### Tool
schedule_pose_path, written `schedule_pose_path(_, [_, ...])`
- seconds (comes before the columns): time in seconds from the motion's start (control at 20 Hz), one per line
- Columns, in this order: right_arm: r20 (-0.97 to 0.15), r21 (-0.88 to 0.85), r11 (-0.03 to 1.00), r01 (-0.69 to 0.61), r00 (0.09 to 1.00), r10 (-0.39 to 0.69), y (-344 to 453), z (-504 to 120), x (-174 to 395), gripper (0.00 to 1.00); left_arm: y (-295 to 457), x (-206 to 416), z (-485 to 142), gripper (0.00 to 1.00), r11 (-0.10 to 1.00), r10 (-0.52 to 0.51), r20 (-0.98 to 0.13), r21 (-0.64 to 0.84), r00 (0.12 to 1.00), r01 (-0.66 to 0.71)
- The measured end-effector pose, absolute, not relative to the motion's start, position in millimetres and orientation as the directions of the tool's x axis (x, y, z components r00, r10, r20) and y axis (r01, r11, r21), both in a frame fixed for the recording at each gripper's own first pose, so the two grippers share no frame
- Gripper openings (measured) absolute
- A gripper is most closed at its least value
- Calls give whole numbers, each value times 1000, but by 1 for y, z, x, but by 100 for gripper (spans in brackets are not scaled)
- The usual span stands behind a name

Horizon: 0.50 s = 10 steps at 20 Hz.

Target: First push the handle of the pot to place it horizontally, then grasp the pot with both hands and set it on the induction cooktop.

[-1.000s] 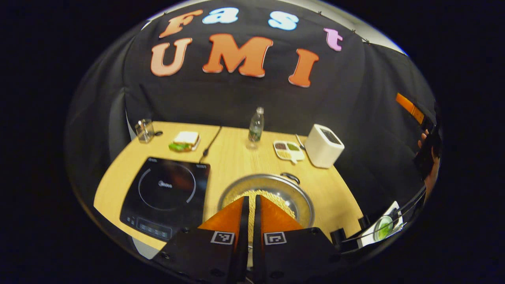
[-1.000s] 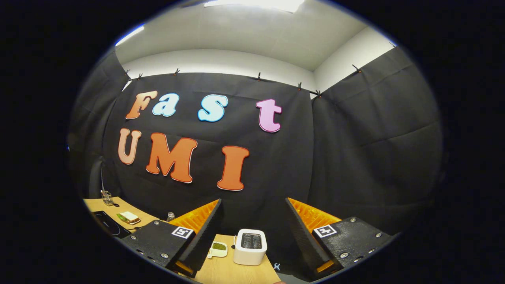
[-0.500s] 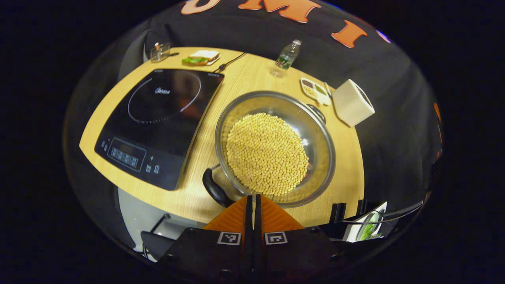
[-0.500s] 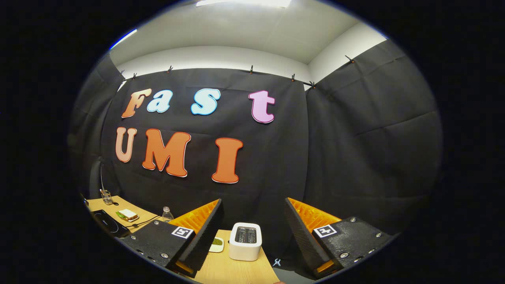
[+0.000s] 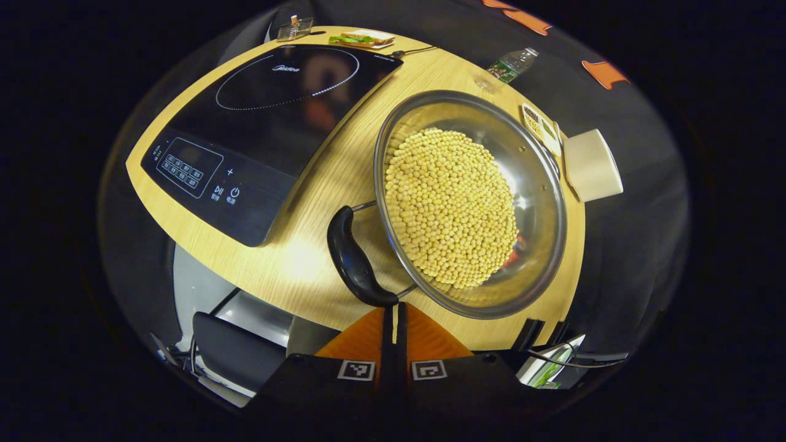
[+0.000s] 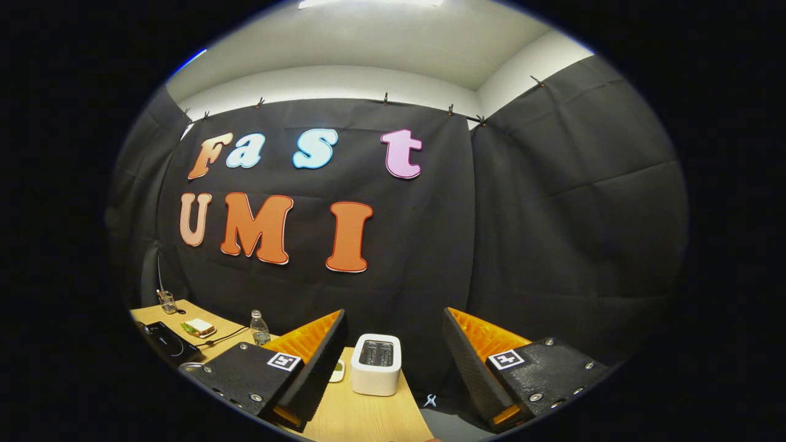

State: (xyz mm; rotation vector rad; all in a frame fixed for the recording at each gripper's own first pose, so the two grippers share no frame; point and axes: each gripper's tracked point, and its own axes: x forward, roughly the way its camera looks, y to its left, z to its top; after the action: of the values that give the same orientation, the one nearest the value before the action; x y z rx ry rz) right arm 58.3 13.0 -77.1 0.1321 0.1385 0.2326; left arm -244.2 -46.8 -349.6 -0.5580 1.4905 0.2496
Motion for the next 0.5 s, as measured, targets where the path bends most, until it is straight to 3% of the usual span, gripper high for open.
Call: schedule_pose_path(0.5, [-155,154,983,-99,980,123,25,-68,36,95,-13,-217,-364,7,938,-104,-994,-105,23,-331])
